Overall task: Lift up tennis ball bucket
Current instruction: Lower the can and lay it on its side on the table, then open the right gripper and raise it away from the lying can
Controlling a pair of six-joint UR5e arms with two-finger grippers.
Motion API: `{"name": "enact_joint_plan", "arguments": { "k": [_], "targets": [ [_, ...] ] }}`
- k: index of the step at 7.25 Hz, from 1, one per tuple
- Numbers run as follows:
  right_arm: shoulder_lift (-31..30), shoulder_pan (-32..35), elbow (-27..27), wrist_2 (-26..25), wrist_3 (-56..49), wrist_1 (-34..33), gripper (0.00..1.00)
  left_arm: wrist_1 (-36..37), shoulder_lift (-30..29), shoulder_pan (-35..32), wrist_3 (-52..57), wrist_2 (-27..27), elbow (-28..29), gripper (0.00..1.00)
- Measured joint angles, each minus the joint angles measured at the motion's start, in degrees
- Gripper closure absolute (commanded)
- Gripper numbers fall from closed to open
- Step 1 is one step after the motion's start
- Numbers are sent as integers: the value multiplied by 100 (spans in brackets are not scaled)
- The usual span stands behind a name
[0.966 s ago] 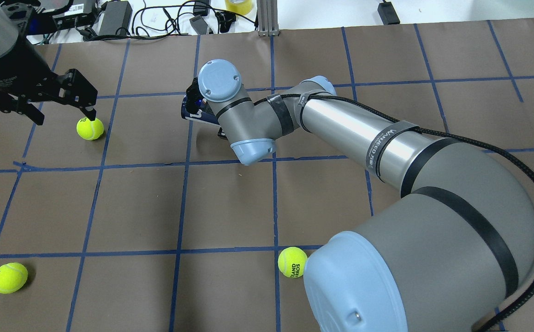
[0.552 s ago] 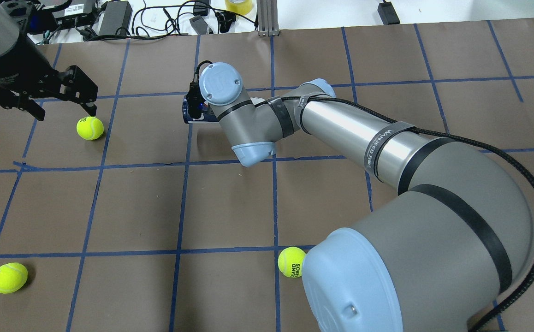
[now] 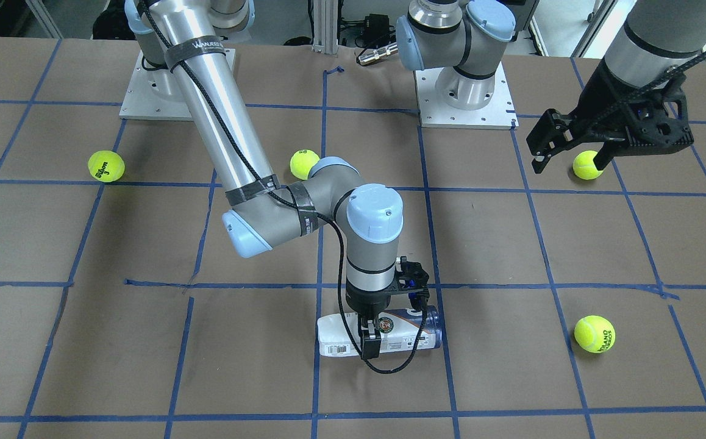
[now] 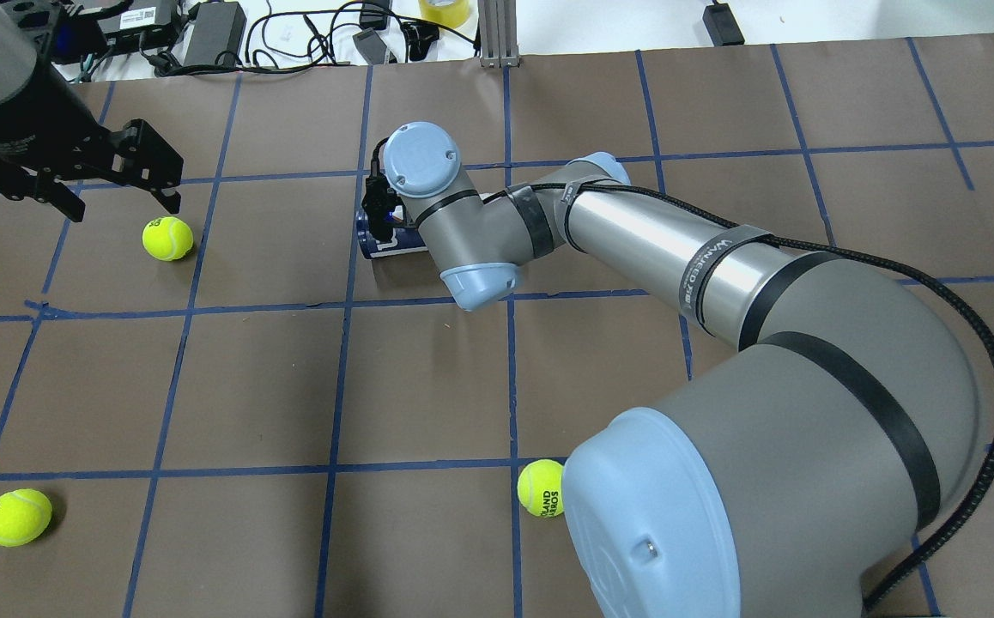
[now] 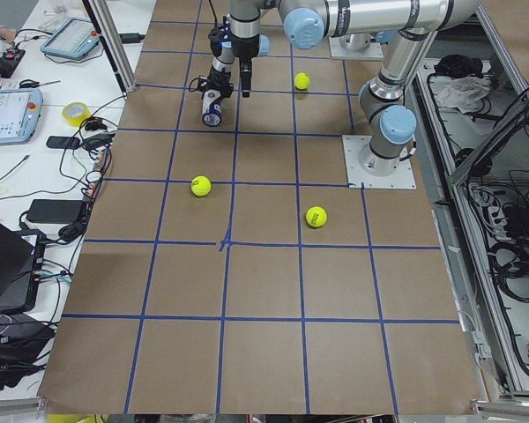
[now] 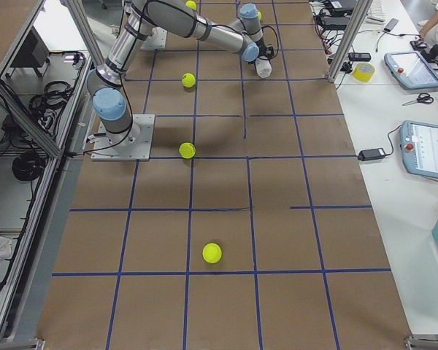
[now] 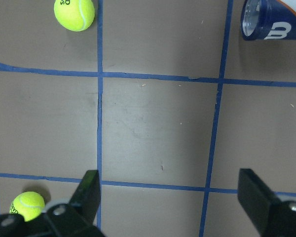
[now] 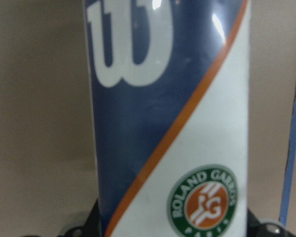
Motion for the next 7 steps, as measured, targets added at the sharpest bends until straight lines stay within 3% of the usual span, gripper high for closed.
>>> {"name": "enact_joint_plan", "arguments": {
  "k": [4,7],
  "targets": [
    [-405,-57,10,98,15,192,0,-5,-2,23,13,23,5,0],
    [-1221,-327,140,12,575,755,0,83,-158,78,-42,-47,-44,0]
  ]
}}
